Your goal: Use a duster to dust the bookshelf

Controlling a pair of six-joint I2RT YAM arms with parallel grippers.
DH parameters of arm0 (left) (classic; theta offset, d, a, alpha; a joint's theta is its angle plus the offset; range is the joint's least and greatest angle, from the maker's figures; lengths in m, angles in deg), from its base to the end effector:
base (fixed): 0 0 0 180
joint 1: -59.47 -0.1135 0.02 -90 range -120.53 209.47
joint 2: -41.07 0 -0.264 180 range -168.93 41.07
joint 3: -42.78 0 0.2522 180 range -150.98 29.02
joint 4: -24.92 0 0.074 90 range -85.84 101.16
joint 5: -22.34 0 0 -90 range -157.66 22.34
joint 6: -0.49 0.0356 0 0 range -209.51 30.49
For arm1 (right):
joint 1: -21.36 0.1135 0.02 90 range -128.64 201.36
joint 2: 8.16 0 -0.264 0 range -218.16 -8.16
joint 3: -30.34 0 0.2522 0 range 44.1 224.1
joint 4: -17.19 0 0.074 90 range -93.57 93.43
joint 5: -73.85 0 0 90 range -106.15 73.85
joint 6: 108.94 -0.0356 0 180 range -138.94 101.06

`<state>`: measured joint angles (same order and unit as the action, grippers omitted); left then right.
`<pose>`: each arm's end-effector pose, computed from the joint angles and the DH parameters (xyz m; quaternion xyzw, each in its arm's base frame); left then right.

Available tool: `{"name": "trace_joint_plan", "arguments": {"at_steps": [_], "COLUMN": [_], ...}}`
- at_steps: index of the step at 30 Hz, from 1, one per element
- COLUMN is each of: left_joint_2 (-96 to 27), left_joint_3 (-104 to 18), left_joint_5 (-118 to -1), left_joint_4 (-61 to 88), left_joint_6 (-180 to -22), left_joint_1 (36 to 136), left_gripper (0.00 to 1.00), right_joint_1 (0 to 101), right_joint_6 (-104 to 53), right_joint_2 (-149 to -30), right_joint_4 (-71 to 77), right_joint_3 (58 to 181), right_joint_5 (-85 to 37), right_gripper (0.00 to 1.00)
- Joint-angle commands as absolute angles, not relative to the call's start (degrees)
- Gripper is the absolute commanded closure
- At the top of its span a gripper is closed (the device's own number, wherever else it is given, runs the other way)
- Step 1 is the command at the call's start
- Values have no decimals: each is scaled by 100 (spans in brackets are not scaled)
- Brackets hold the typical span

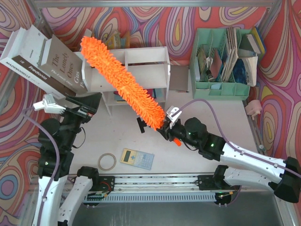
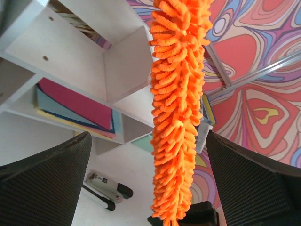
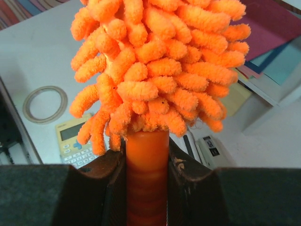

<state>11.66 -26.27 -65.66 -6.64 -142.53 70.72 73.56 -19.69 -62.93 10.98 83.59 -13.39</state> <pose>0.0907 -0.0193 0.4194 -0.2213 0.6171 -0.4113 0.6333 0.1413 0.1794 0.3077 -0.3125 0.6852 0.2769 0.5968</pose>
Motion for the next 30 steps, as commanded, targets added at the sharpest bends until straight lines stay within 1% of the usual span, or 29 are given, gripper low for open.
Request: {"name": "trace_joint_plan", "arguments": {"at_steps": [1, 7, 11, 13, 15, 19, 22, 25, 30], "left_joint_2": [912, 385, 148, 79, 37, 29, 177, 370, 649], "left_joint_3": [-2408, -2428, -2445, -2408, -2370, -2362, -2327, -2187, -1881], "left_joint_5": [-6100, -5655, -5661, -5699, -5702, -5771, -6091, -6379, -7092], "left_joint_4": [161, 655, 743, 760, 816, 715, 454, 340, 115], "left_joint_6": [-14671, -14685, -14621, -14628, -14646, -14541, -14363, -14329, -14457], "left_joint_1": [7061, 7195, 7400, 7474, 7550, 7723, 7880, 8072, 8458], "left_gripper": [2, 9, 15, 19, 28, 42, 53, 67, 81], "right_joint_1": [7492, 7735, 7907, 8017, 8041, 8041, 8041, 8035, 8040], "right_joint_6": [-1832, -1805, -1765, -1734, -1711, -1645, -1564, -1595, -1580], "right_joint_2": [-6310, -6489, -6590, -6644, -6684, -6725, -6693, -6544, -6393], "right_joint_4": [1824, 1832, 1829, 1789, 1725, 1385, 1087, 1134, 1013], "right_joint_3": [8716, 8655, 8643, 8691, 8710, 8808, 8888, 8789, 8743], "right_joint_5": [-1659, -1648, -1672, -1668, -1630, -1320, -1140, -1006, -971], "right_gripper": [100, 100, 100, 100, 100, 100, 100, 100, 100]}}
